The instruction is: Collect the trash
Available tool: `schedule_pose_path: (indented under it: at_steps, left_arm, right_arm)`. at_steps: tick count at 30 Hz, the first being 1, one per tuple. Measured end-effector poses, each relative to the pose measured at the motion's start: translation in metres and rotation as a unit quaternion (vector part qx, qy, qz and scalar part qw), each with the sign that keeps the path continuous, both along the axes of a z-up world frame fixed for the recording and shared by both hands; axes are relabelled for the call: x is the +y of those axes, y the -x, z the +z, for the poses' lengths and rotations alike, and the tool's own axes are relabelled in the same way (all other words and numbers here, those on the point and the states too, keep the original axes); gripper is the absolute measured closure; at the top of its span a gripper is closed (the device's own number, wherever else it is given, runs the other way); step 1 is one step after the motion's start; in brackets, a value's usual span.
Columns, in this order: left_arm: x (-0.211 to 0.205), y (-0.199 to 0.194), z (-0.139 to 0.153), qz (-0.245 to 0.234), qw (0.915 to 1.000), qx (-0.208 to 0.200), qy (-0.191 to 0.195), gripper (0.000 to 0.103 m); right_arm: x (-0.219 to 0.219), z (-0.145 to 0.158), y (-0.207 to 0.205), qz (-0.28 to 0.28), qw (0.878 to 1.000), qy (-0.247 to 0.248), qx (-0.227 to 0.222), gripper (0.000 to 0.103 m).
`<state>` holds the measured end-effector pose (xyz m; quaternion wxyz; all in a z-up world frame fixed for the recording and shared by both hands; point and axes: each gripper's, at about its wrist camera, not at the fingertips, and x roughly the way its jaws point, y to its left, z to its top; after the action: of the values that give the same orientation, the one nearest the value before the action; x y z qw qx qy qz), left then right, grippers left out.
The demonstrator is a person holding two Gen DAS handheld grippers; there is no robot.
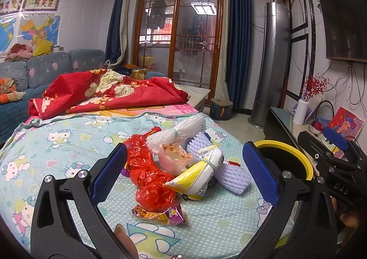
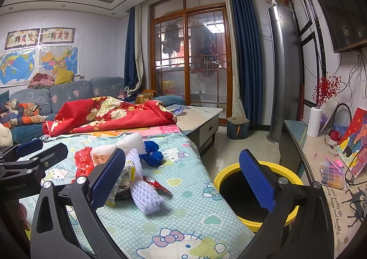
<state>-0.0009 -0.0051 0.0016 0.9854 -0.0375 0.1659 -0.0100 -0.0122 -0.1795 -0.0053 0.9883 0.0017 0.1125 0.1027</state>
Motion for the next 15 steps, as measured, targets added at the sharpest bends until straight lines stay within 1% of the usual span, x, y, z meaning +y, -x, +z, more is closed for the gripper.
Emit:
schedule_pose_path:
  at_steps: [8,15]
  left_arm:
    - [-0.0003,-0.0018,-0.004,-0.005,1.0,0.007,0.0,0.011]
    - [0.0007,-0.0077,-0.0084,-0.018,0.9996,0.022,0.005,0.011]
  right_arm:
    - [-0.0004,0.0003,-0.0002,-0.002,1.0,-0.002,0.001,0.006]
    - [-0.0027,0.0014,-0.0022,-0.001,1.0,-0.004,0.002,0.006]
